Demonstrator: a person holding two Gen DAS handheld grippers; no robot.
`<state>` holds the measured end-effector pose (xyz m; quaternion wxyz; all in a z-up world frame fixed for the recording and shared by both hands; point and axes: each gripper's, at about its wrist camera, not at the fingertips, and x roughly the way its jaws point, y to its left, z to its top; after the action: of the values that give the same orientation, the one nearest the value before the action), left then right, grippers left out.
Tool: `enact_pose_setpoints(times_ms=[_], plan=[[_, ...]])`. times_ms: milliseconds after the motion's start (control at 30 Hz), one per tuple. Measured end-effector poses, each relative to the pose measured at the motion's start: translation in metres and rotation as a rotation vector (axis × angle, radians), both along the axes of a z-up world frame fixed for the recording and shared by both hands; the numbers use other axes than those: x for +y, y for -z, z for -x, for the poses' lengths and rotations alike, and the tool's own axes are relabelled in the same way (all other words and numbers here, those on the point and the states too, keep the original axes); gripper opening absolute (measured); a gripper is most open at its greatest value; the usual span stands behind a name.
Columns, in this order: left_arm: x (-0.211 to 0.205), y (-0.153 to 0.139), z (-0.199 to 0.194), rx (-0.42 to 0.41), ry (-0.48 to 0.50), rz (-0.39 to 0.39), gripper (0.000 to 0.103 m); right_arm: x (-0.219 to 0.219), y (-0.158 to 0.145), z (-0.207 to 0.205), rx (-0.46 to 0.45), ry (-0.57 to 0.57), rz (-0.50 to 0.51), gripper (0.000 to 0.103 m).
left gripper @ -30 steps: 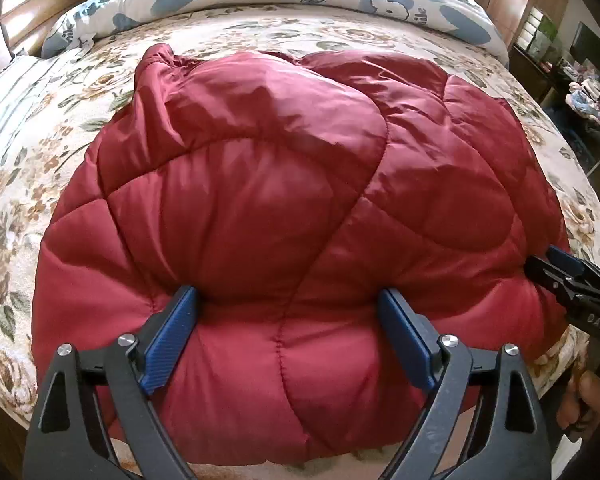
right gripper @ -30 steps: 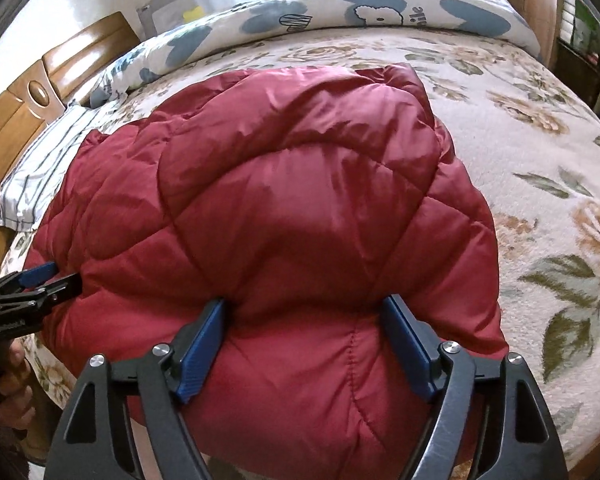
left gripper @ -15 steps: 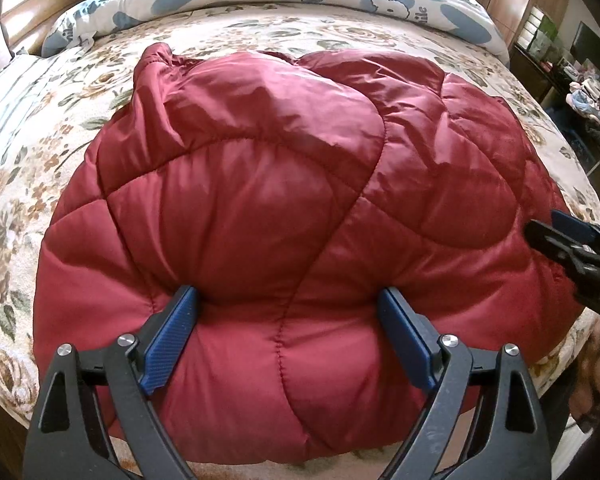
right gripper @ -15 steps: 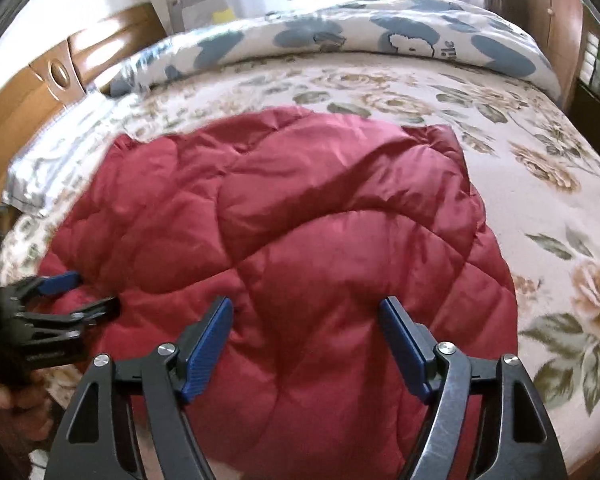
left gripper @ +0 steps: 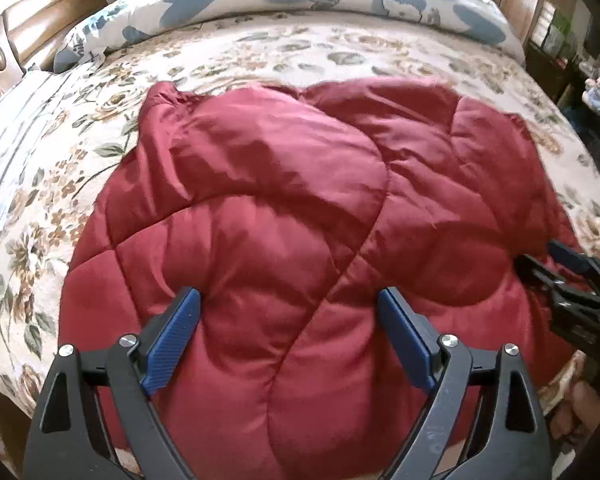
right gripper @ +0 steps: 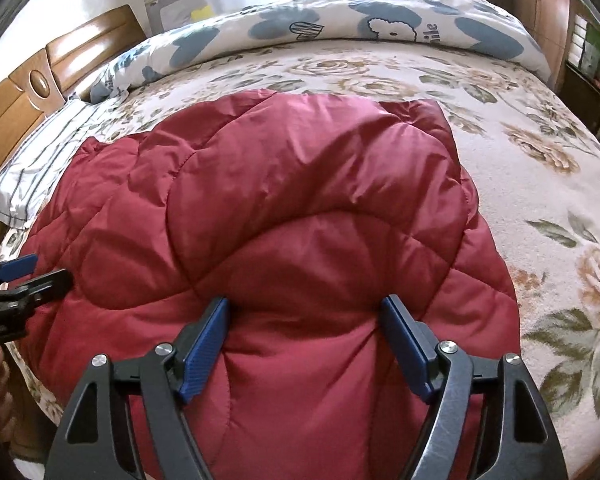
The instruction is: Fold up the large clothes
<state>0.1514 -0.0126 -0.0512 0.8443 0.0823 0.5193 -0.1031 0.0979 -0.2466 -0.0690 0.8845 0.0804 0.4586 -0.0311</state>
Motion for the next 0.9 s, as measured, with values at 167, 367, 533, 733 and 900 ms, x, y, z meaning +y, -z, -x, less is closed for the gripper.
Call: enact_pose_setpoints(times_ms=[167,367,533,733,900], plan=[[-0.002,0.003,-0.007,0.007,-0.001,-0.016,0.091,-0.004,-0.022,0.002,-0.03,0.013,-0.01,0.076],[-0.002,0.005,-0.008,0.006,0.001,-0.016,0.093,-0.012,-0.009,-0.014,0.015,0.002,-0.018,0.076],[-0.004,0.008,-0.013,0.011,0.004,-0.018,0.094,-0.012,-0.001,-0.019,0.02,0.002,-0.008,0.078],[-0.005,0.011,-0.014,0.011,0.007,-0.017,0.095,-0.014,0.004,-0.021,0.022,0.008,-0.019,0.078],[-0.005,0.011,-0.014,0.011,0.006,-0.018,0.096,-0.015,0.003,-0.02,0.02,0.011,-0.022,0.078]])
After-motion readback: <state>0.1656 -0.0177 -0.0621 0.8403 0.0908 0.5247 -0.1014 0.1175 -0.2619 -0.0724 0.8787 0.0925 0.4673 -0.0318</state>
